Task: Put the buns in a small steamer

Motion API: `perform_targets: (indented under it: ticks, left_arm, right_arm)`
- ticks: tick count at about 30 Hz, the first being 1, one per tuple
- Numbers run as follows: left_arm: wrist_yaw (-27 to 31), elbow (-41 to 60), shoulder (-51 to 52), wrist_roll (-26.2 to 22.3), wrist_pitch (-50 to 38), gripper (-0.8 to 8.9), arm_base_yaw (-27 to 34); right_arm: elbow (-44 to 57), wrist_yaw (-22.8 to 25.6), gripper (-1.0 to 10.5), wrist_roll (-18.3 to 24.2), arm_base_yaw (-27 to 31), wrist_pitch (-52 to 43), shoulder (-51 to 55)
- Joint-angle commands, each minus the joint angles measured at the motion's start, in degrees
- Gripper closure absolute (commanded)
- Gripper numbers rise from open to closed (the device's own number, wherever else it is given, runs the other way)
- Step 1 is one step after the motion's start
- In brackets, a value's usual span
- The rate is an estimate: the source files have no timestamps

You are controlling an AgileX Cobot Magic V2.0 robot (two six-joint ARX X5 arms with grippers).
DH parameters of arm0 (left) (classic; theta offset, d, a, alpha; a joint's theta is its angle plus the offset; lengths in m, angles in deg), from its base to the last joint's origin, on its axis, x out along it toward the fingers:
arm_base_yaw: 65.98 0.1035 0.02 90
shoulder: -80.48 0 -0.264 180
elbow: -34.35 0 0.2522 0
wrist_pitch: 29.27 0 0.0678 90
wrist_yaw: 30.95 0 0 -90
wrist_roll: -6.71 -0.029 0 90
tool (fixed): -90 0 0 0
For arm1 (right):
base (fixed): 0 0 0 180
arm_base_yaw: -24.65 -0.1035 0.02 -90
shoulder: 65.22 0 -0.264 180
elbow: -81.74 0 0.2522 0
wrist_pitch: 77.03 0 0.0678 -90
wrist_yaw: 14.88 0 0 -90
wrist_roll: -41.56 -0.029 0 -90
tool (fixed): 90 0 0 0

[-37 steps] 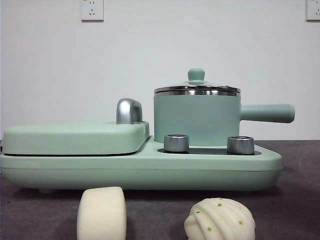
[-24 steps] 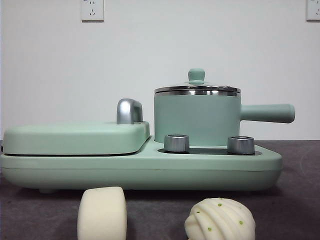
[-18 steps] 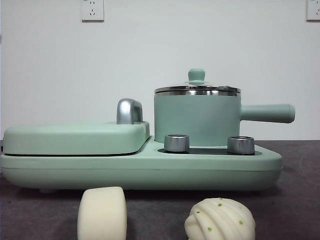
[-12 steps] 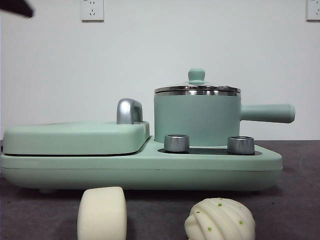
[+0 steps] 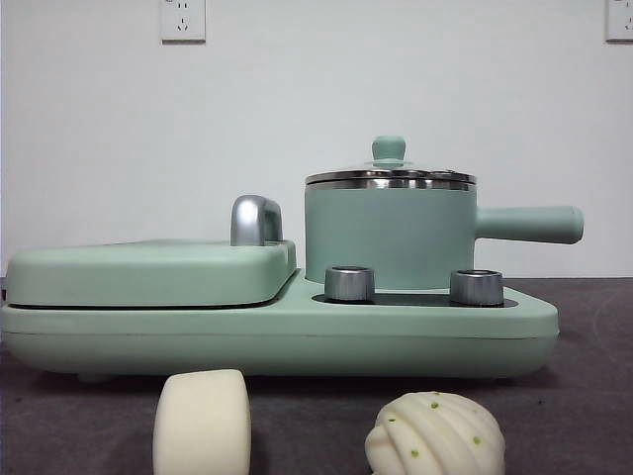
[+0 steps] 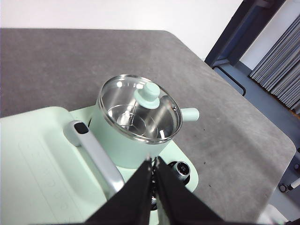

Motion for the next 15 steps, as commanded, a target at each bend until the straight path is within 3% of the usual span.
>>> perform_targets:
  ticks: [1,4,10,12,15]
  left_arm:
    - [-0.44,-1.29,-0.42,-0.94,-0.61,8.03,-0.26]
    - [-0.42,-1.29,-0.46,-0.94,-0.46,7.33,-0.26]
    - [-0.42,-1.29,-0.98,-0.96,-0.48,3.57,-0.26]
    - [-0.39,-1.29,-1.11,-0.9,-0.55,3.07,-0.26]
    - [-0.42,-1.29,-1.38,0.66,-0.9,3.14,-0.28]
  right_arm:
    - [-0.92,-0.33,9.3,0.96,-0.2,-0.37,-0.07]
    - [-0.92,0.33,9.1,0.81,-0.2,-0.35,-0.09]
    - [-0.9,0.46,5.2,0.83,-0.2,-0.39,-0.09]
    - [-0.9,0.42,5.0,0.81,-0.2,-0.39,-0.09]
    - [-0.9,0.26,5.0,0.79,-0.2,-0.42,-0.07]
